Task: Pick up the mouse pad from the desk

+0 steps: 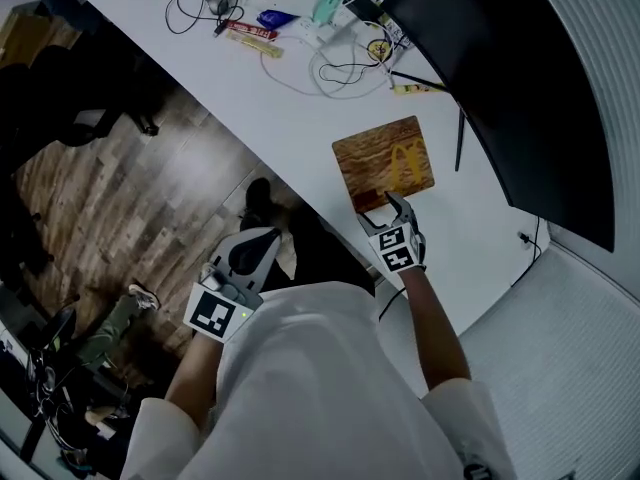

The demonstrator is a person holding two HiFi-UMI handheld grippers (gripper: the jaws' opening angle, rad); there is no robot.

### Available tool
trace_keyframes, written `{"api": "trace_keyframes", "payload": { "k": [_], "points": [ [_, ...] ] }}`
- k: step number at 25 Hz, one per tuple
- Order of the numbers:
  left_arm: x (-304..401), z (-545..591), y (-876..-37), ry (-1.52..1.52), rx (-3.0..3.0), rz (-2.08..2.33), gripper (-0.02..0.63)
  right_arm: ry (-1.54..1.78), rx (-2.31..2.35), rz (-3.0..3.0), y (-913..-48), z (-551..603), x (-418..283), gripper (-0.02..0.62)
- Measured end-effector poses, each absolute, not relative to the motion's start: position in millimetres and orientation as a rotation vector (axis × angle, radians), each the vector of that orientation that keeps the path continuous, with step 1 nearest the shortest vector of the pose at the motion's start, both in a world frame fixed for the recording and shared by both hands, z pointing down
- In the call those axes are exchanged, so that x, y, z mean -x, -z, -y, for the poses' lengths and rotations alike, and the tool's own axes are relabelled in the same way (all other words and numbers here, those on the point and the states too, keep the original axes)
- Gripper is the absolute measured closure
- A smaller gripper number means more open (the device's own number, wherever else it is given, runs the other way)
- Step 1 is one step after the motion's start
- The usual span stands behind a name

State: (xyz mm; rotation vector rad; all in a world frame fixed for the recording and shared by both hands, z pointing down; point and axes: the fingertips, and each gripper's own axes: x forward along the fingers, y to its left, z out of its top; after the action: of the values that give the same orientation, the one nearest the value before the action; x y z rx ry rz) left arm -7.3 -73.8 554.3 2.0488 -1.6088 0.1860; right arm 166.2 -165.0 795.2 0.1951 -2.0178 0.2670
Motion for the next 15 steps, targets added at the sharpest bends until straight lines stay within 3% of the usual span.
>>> {"api": "trace_keyframes", "payload": {
  "k": [15],
  "points": [
    [16.6,59.2,-567.1,-0.195,-1.972,1.631,0.589,-0.155,-0.075,1.910,-836.3,152.6,-166.4,0.262]
  ]
}}
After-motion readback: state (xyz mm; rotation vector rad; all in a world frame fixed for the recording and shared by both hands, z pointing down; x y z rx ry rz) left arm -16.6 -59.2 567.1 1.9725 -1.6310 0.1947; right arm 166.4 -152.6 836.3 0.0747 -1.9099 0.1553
